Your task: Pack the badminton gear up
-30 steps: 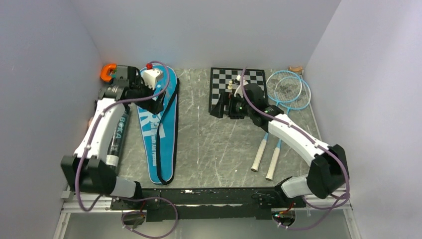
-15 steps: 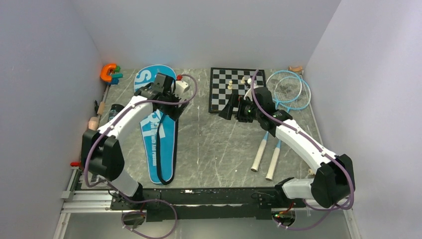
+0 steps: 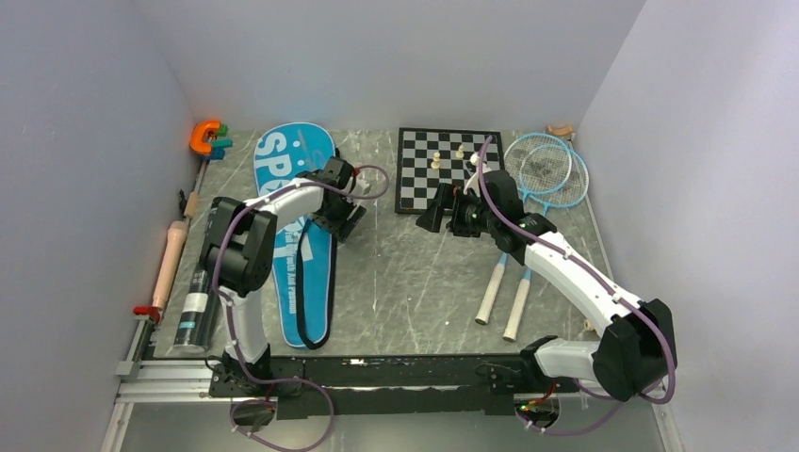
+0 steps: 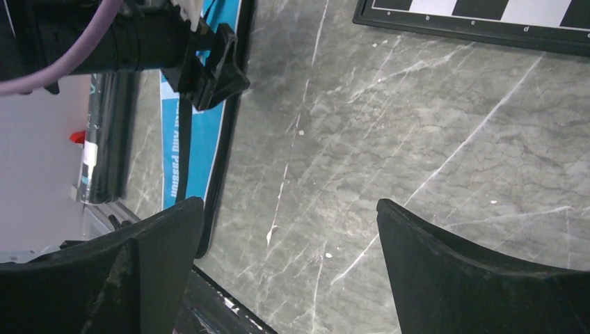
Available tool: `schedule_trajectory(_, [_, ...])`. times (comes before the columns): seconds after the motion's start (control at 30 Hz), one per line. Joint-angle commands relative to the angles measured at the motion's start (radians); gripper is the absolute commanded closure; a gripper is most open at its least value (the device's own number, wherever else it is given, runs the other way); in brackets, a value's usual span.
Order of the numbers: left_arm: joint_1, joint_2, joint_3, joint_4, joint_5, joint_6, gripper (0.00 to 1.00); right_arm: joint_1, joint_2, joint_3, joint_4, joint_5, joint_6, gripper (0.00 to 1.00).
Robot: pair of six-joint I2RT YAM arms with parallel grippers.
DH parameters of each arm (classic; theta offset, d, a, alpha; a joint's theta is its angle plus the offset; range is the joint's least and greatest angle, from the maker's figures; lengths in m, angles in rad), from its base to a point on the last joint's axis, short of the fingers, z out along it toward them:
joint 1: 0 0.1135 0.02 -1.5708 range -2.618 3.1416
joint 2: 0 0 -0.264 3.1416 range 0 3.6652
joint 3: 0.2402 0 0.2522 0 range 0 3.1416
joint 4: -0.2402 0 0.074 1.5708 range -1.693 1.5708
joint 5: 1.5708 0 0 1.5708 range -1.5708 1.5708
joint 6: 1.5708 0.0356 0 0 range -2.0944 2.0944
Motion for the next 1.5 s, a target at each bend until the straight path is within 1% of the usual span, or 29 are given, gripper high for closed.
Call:
schedule_trajectory(0.0, [0.024, 0.046, 0.096, 0.002, 0.010, -0.035, 0.28, -0.004, -0.016, -0.005, 0.035, -0.002, 0.005, 0.04])
schedule_trajectory(0.07, [0.038, 0.054, 0.106, 0.003, 0.031, -0.037, 0.32, -0.003, -0.012, -0.005, 0.035, -0.007, 0.001, 0.04])
schedule_trajectory(0.3, [0.077, 0.055, 0.096, 0.006, 0.093, -0.037, 0.34, -0.004, -0.003, -0.004, 0.037, -0.019, -0.003, 0.06])
schedule_trajectory(0.4, [0.089, 0.065, 0.080, 0.013, 0.098, -0.029, 0.38, -0.002, -0.001, -0.004, 0.035, -0.021, -0.003, 0.07])
schedule_trajectory(0.47, [0.092, 0.073, 0.072, 0.017, 0.103, -0.023, 0.43, -0.003, 0.000, 0.000, 0.031, -0.023, -0.005, 0.08])
schedule_trajectory(0.57, [0.096, 0.076, 0.064, 0.023, 0.129, -0.018, 0.55, -0.004, -0.001, 0.007, 0.024, -0.025, -0.007, 0.11])
schedule_trajectory(0.67, [0.096, 0.086, 0.067, 0.019, 0.146, -0.013, 0.61, -0.003, -0.001, 0.015, 0.017, -0.026, -0.009, 0.14])
schedule_trajectory(0.73, [0.096, 0.097, 0.070, 0.015, 0.150, -0.006, 0.63, -0.004, -0.001, 0.021, 0.010, -0.026, -0.012, 0.17])
schedule_trajectory(0.77, [0.096, 0.101, 0.069, 0.017, 0.150, -0.005, 0.63, -0.004, -0.002, 0.022, 0.008, -0.025, -0.014, 0.17])
schedule_trajectory(0.8, [0.096, 0.105, 0.069, 0.016, 0.151, -0.005, 0.60, -0.003, -0.001, 0.024, 0.007, -0.025, -0.015, 0.18])
schedule_trajectory(0.9, [0.096, 0.108, 0.085, -0.001, 0.160, -0.008, 0.46, -0.004, -0.002, 0.026, 0.001, -0.028, -0.017, 0.17])
schedule_trajectory(0.97, [0.096, 0.097, 0.081, 0.006, 0.164, -0.009, 0.39, -0.004, -0.003, 0.026, 0.002, -0.030, -0.018, 0.17])
schedule_trajectory(1.0, [0.096, 0.096, 0.080, 0.007, 0.163, -0.007, 0.38, -0.004, -0.002, 0.024, 0.005, -0.033, -0.017, 0.17])
schedule_trajectory(1.07, [0.097, 0.101, 0.084, 0.003, 0.156, -0.002, 0.39, -0.002, -0.002, 0.022, 0.007, -0.036, -0.016, 0.17])
schedule_trajectory(1.13, [0.099, 0.105, 0.081, 0.004, 0.152, 0.000, 0.43, -0.004, -0.004, 0.018, 0.011, -0.036, -0.016, 0.18])
schedule_trajectory(1.3, [0.106, 0.109, 0.070, 0.014, 0.152, 0.006, 0.58, -0.004, -0.010, 0.008, 0.009, -0.033, -0.021, 0.22])
schedule_trajectory(1.37, [0.107, 0.112, 0.073, 0.016, 0.143, 0.007, 0.67, -0.004, -0.015, 0.004, 0.008, -0.027, -0.023, 0.24])
schedule_trajectory(1.4, [0.105, 0.116, 0.082, 0.009, 0.140, 0.004, 0.69, -0.004, -0.019, 0.003, 0.006, -0.025, -0.023, 0.24])
schedule_trajectory(1.47, [0.099, 0.128, 0.095, -0.003, 0.123, 0.001, 0.67, -0.005, -0.025, 0.000, 0.006, -0.023, -0.024, 0.25])
